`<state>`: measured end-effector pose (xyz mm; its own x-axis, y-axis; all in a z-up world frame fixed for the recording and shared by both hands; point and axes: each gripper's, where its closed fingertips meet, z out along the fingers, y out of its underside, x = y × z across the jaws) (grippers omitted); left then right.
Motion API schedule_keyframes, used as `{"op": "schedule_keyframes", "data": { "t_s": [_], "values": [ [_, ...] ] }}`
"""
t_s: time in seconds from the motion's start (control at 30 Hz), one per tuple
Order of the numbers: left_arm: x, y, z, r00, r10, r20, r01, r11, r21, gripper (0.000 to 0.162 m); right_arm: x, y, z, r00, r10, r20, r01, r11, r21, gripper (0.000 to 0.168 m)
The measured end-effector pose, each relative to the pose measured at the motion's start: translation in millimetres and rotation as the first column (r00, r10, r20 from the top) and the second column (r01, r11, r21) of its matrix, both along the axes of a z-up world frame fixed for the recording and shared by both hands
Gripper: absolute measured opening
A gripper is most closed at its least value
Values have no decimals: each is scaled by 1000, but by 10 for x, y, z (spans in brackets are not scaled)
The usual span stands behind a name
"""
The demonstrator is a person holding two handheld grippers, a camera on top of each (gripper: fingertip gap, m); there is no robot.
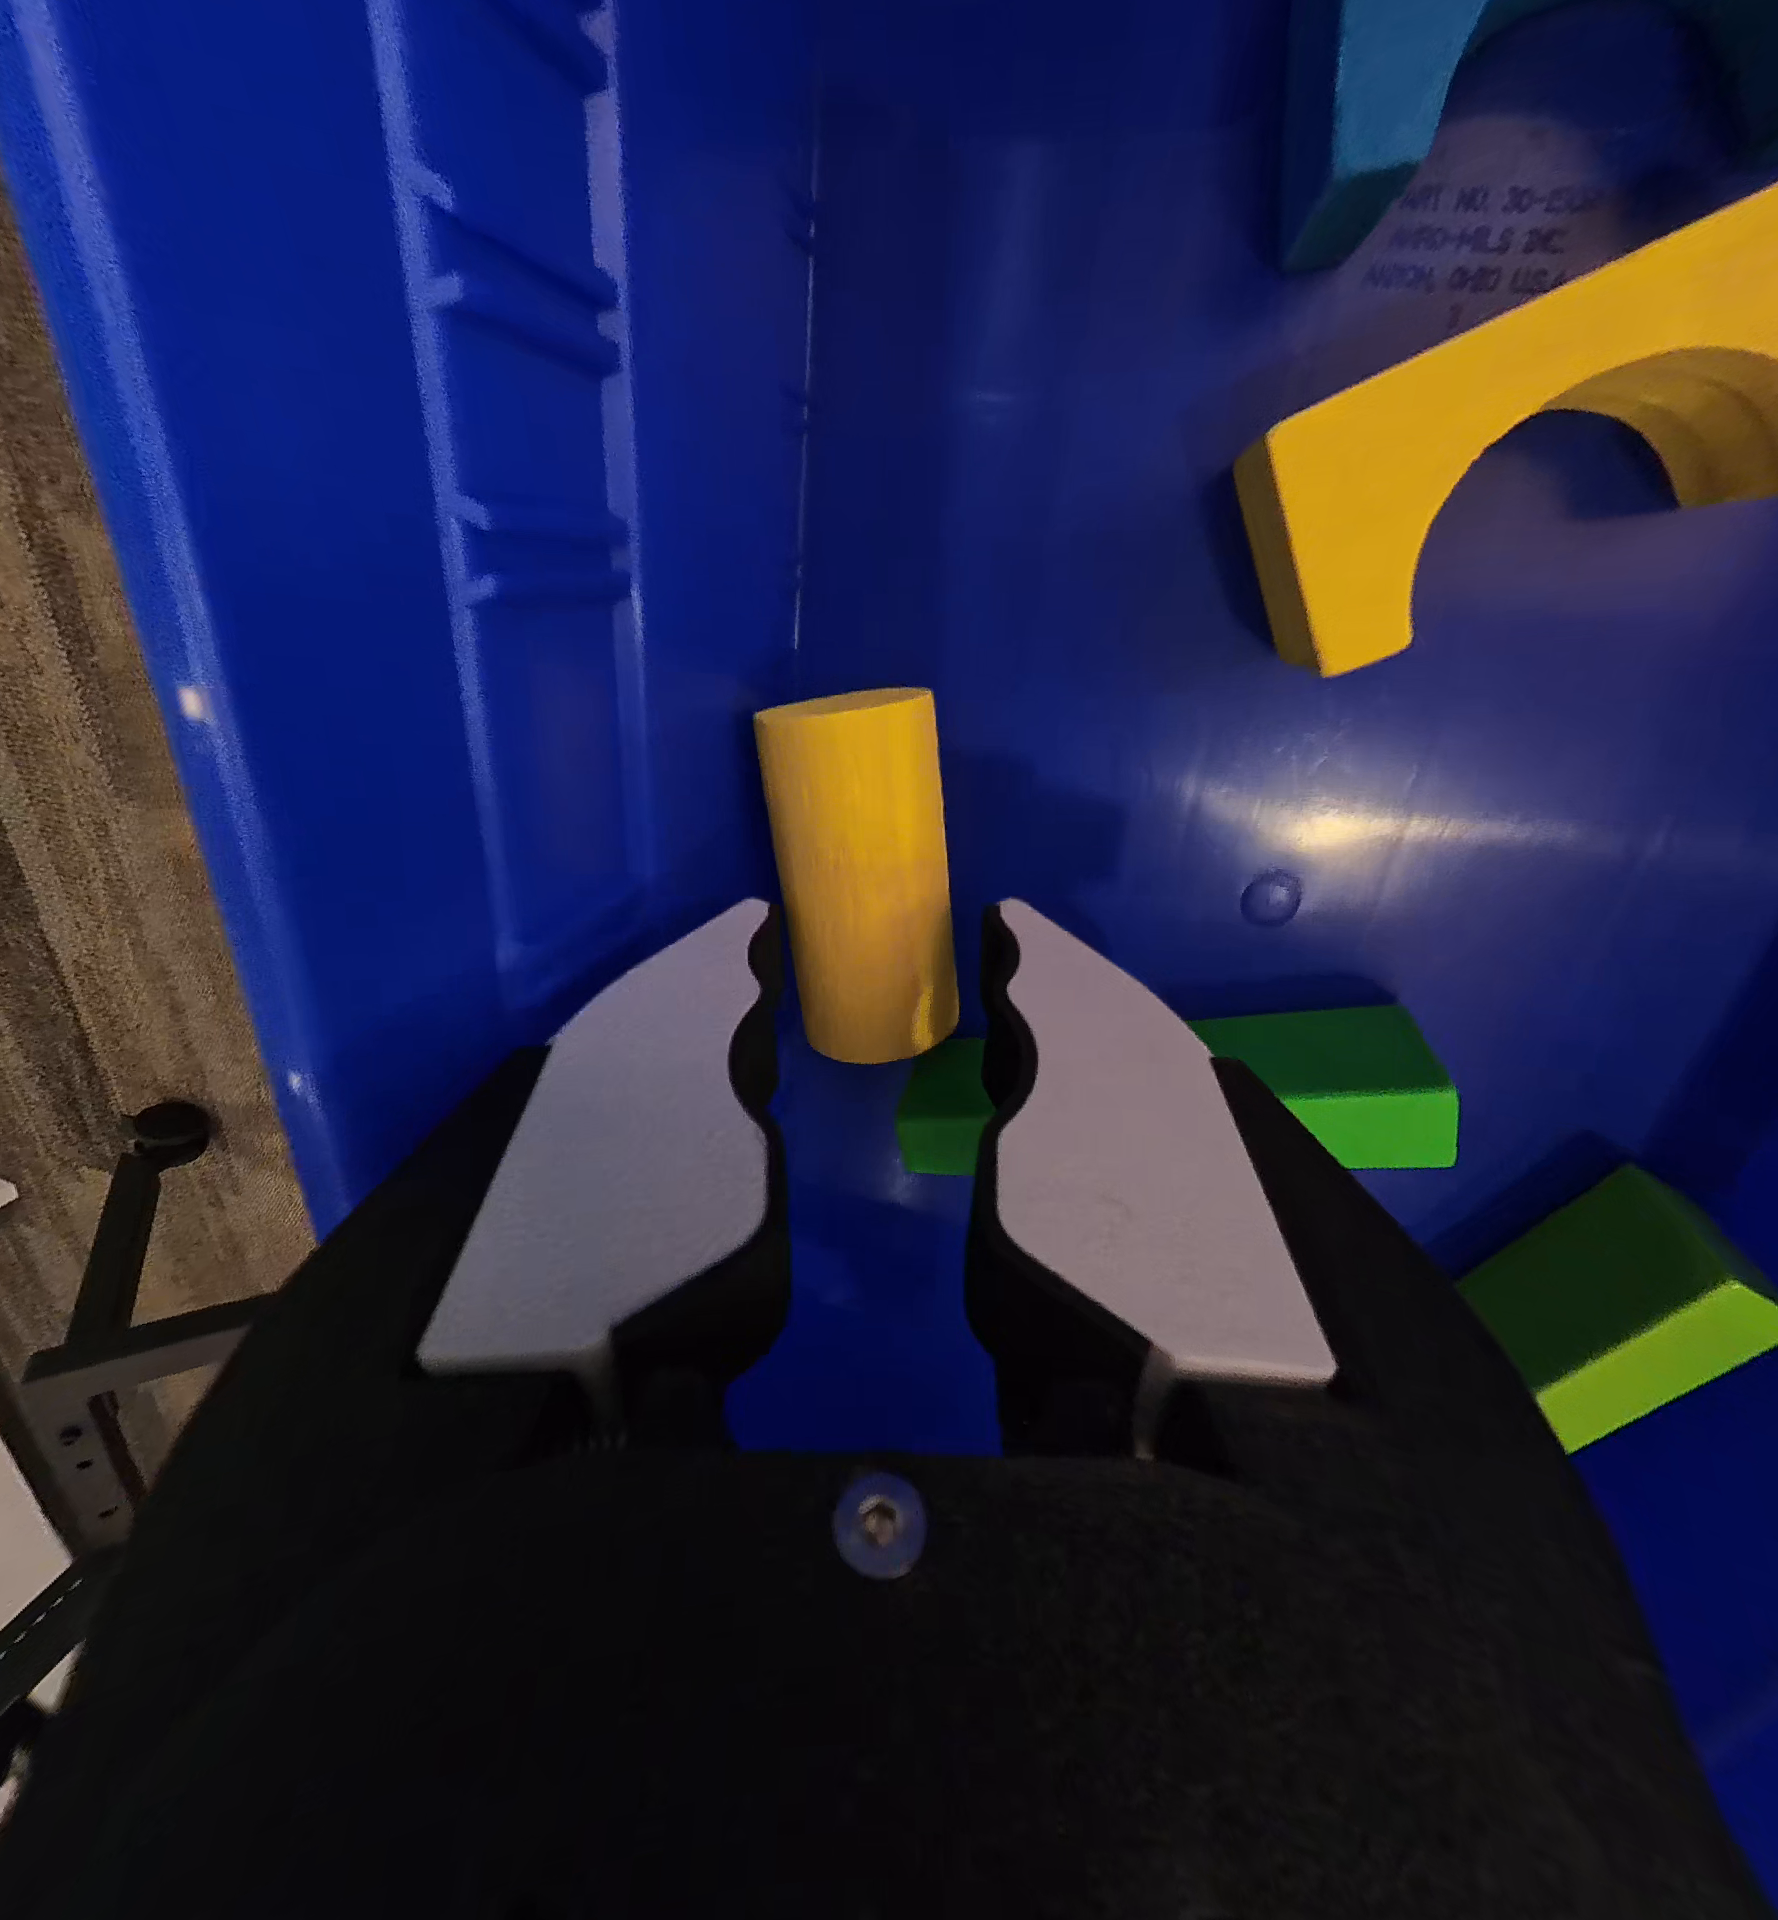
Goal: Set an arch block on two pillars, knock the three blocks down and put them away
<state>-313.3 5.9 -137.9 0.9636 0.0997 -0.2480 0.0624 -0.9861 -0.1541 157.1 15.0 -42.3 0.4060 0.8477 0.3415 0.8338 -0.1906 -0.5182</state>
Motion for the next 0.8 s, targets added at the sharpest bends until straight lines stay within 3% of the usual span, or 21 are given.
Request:
{"op": "schedule_keyframes", "data": {
  "t_s": [0.37, 0.53, 0.7, 0.8],
  "values": [
    [-34, 25, -99, 998, -8, -60, 6, 1000, -30, 34, -31, -37, -33, 999, 23, 23, -23, 1000, 0, 61],
    [6, 12, -121, 1000, -6, 25, 7, 1000, -13, 33, -44, -39, -55, 999, 30, 35, -30, 1000, 2, 61],
    [221, -20, -149, 970, 15, 241, -12, 1000, -12, 33, -46, -33, -65, 999, 30, 40, -30, 1000, 5, 61],
    [236, -20, -164, 965, 2, 264, 4, 1000, -20, 34, -55, -37, -74, 999, 34, 43, -34, 999, 5, 61]
  ]
}}
